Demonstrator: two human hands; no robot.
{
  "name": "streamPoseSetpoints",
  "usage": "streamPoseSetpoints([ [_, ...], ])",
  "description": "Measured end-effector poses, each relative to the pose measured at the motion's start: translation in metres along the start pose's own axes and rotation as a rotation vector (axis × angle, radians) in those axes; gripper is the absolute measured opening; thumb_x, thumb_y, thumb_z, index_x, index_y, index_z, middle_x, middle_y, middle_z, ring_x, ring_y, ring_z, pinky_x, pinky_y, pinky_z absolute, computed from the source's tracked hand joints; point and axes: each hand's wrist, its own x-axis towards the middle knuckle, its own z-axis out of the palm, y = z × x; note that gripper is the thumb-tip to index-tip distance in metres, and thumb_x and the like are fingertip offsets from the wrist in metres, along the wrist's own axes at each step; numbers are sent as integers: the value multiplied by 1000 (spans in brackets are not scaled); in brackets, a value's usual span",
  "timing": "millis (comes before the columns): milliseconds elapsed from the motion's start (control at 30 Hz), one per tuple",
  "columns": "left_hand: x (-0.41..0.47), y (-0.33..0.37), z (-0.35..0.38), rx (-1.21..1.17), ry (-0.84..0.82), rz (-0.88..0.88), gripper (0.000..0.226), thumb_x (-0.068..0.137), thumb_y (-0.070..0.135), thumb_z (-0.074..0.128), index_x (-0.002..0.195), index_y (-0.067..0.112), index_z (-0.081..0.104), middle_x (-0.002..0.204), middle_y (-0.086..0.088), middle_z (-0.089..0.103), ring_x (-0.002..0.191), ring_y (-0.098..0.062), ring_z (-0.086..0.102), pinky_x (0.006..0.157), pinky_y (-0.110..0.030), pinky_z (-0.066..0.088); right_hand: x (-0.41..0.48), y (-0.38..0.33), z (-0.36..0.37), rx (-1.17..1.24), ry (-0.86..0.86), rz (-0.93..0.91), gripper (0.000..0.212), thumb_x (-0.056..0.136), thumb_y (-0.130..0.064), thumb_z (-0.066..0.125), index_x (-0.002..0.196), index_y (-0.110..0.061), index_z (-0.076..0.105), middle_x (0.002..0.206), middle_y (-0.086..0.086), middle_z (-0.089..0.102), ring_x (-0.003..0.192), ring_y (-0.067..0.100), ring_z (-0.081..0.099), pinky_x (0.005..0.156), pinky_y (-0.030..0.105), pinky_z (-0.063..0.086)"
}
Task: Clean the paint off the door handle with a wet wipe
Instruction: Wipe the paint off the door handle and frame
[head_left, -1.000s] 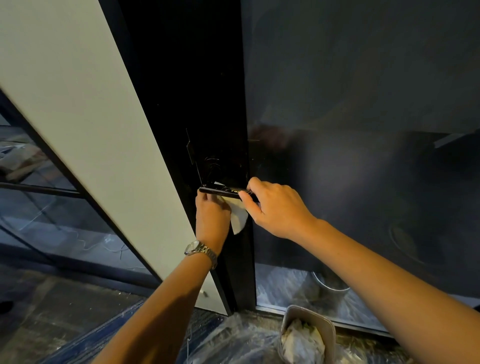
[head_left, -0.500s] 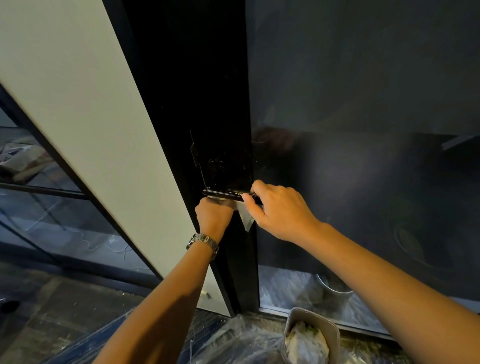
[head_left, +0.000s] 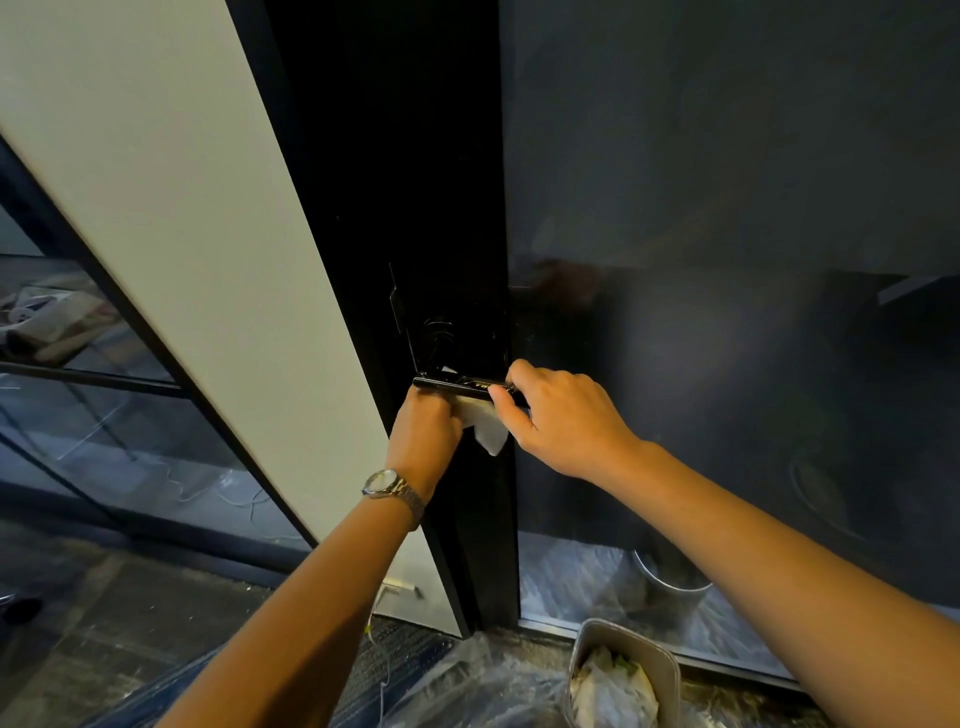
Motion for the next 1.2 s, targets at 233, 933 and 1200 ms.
streamPoseSetpoints([
  [233,-8,8,2,80,-31,68,26,91,5,45,111,-6,57,123,-21,53,109,-31,54,96,-28,39,0,0,-1,-9,-19,4,34,98,-42,33,103,-14,51,75,-4,53,58,11,48,45,19,32],
  [933,2,-2,30,-1082,-48,-889,42,89,13,55,125,-3,42,101,-15,58,95,-26,59,80,-35,52,1,0,0,-2,-20,-7,36,98,-43,32,106,-14,51,85,3,65,67,15,60,51,25,45],
  [1200,7,-6,13,-299,192,-325,27,85,-1,51,111,-7,51,109,-23,58,97,-34,58,84,-20,46,0,0,1,-2,2,-12,34,97,-42,34,100,-13,52,74,-1,57,58,13,53,45,20,36],
])
